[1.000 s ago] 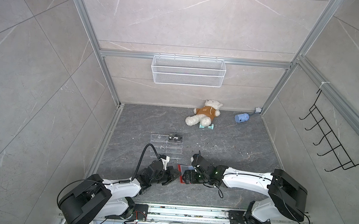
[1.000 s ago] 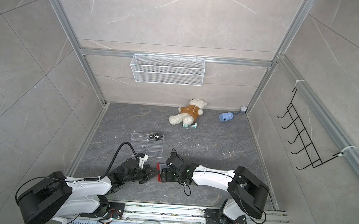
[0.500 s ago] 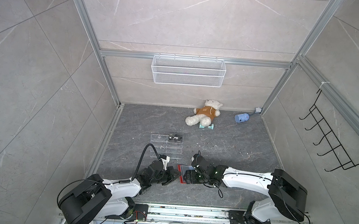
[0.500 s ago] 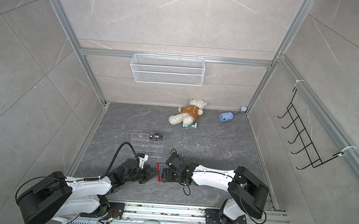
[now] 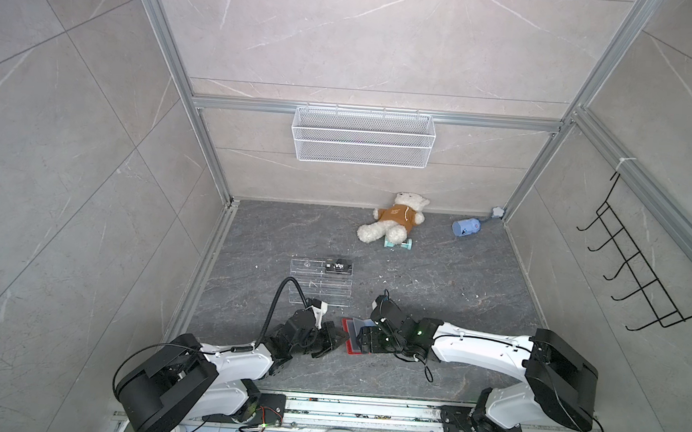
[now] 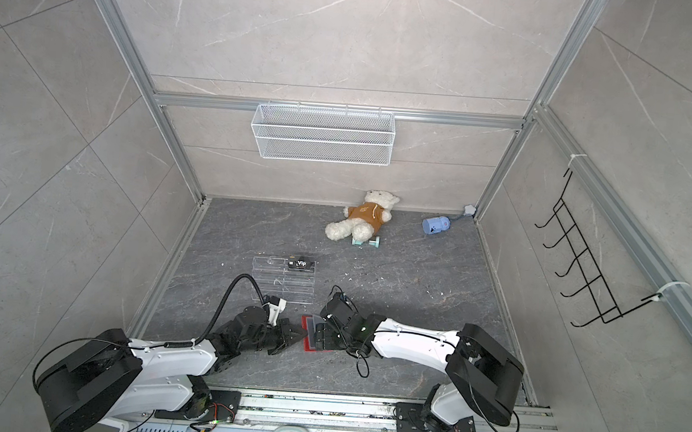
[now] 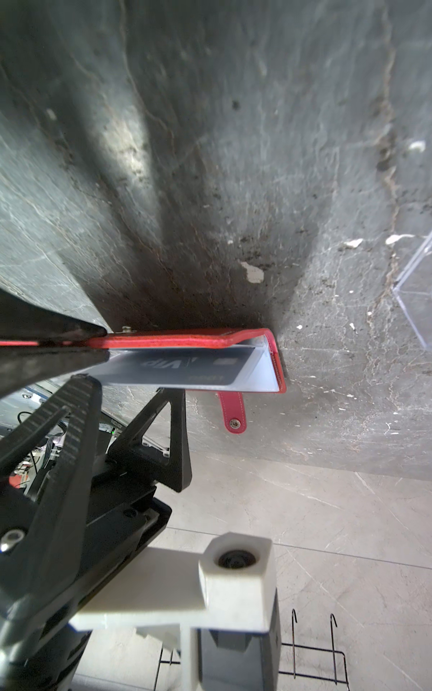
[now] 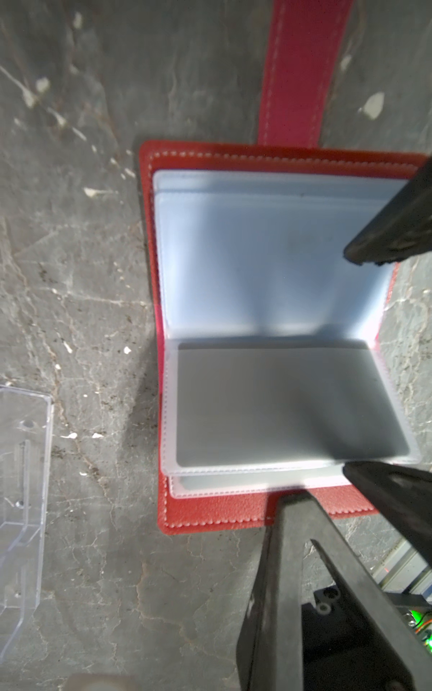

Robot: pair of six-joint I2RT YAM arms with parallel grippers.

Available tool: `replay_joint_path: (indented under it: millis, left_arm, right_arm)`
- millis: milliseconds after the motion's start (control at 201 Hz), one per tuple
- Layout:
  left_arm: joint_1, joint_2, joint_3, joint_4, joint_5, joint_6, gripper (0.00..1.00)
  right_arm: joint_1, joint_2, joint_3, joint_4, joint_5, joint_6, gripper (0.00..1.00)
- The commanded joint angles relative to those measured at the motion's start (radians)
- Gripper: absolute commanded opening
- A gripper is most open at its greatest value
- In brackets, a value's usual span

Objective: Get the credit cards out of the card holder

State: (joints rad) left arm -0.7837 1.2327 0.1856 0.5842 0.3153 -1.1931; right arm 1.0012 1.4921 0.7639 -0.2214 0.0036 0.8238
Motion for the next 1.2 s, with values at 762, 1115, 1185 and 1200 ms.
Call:
replay_joint_path:
  millis: [762,1115,1185,1200]
  left_arm:
    - [-0.005,0.040,0.030,-0.078,0.008,0.106,0.00]
    - [-0.005,0.034,0.067,-0.174,0.001,0.174,0.00]
    - [-0.005,0.037,0.076,-0.193,0.001,0.191,0.00]
    - [-0.005,0.039,0.080,-0.200,0.000,0.196,0.00]
  right_arm:
    - [-0.007,-0.094,-0.041,-0.079,0.073,0.021,0.82]
    - [-0.020,-0.125,-0.058,-0.096,0.080,0.019,0.81]
    - [-0.023,-0.125,-0.063,-0.096,0.080,0.020,0.81]
    - [-0.023,-0.125,-0.064,-0.096,0.079,0.020,0.81]
